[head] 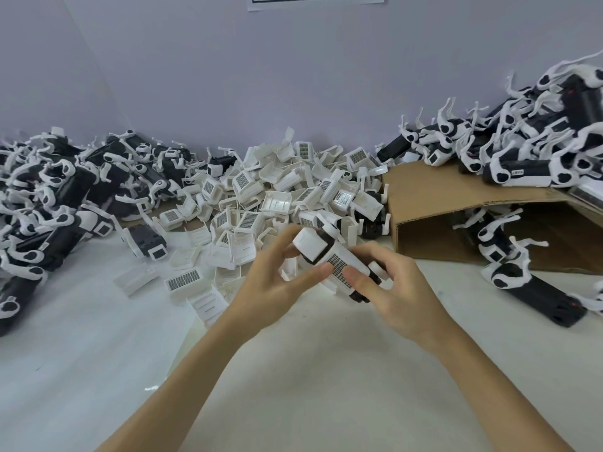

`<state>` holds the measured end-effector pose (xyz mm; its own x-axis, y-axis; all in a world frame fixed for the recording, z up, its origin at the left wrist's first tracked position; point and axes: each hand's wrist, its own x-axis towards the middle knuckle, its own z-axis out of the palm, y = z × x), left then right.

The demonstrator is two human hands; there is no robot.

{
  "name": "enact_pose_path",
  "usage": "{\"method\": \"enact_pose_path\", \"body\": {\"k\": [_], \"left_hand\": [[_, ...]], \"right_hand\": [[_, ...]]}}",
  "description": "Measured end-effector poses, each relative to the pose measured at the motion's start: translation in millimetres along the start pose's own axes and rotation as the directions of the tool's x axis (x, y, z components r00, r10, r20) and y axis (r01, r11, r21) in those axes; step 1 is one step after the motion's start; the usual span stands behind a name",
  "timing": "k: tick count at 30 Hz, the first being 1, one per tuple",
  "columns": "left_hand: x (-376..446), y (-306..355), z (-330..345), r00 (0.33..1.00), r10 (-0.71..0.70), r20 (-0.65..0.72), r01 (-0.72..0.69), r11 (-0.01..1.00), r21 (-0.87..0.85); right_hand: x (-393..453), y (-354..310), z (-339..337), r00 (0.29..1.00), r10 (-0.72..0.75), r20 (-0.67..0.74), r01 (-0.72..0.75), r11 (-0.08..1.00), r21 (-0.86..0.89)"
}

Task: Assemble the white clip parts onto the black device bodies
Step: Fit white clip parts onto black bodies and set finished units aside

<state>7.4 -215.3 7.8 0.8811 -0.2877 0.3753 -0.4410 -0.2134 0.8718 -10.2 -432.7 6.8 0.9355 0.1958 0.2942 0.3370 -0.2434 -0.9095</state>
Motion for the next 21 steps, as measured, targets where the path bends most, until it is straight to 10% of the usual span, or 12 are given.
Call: {"method": "enact_pose_path", "body": {"k": [8,13,18,21], "left_hand": [[-3.1,-1.5,0.8,0.982,0.16,-0.102,-0.097,0.883,0.46],[-0.8,-0.7,-13.8,0.99,0.054,0.13,-0.063,0.996,0.066],[1.2,1.1,-13.6,0.999,0.032,0.044,-0.028,0.995,-0.095],[1.8,0.5,-4.0,0.996,0.005,-0.094,-0.008,1.0,-0.028]], "right_hand": [[-0.2,0.6,-2.1,0.987,0.093,0.133,-0.121,0.968,0.218],[0.5,1.9,-2.6,0.967,0.166,0.194,-0.229,0.902,0.367],[2.5,7.2,5.1,0.94,0.213,0.268,-0.31,0.862,0.402],[1.5,12.0,10.5,0.995,0.075,0.072,-0.08,0.994,0.07]]}}
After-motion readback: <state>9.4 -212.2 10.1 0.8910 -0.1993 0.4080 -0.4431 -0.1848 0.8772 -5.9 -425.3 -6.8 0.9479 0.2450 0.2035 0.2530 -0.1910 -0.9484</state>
